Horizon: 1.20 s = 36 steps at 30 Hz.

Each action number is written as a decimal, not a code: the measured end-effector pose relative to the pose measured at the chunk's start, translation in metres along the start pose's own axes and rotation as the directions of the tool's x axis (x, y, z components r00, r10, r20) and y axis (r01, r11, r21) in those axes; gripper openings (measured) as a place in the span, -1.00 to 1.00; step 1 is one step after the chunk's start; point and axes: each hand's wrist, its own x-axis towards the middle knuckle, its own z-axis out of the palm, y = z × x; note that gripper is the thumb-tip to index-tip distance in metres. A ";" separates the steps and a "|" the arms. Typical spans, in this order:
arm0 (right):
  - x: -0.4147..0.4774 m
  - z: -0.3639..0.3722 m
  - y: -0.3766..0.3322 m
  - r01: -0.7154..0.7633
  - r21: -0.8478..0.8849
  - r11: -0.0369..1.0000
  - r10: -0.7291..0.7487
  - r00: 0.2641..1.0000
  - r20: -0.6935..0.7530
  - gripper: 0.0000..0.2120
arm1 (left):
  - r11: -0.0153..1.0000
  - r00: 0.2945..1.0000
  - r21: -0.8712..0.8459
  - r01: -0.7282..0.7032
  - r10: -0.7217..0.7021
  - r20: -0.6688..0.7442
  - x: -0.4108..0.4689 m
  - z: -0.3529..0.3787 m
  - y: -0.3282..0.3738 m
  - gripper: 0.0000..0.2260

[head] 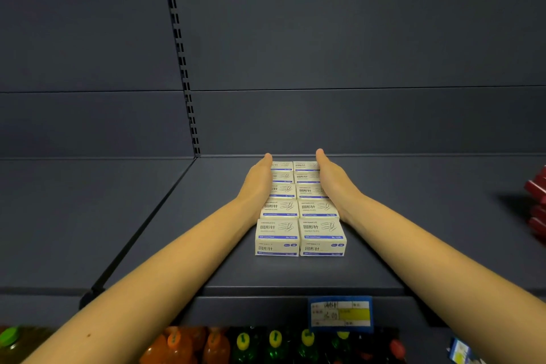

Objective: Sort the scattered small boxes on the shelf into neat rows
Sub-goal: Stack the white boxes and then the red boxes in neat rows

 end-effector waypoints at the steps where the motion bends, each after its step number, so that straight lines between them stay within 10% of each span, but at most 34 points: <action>1: -0.001 -0.001 0.000 0.002 -0.010 1.000 -0.002 1.000 -0.004 -0.60 | 1.000 1.000 0.004 -0.005 0.005 -0.019 0.000 0.001 0.000 -0.60; 36: -0.078 -0.026 0.020 0.121 0.069 0.990 -0.128 0.984 0.126 -0.58 | 0.990 0.991 -0.109 -0.089 0.099 0.092 -0.098 0.016 -0.008 -0.58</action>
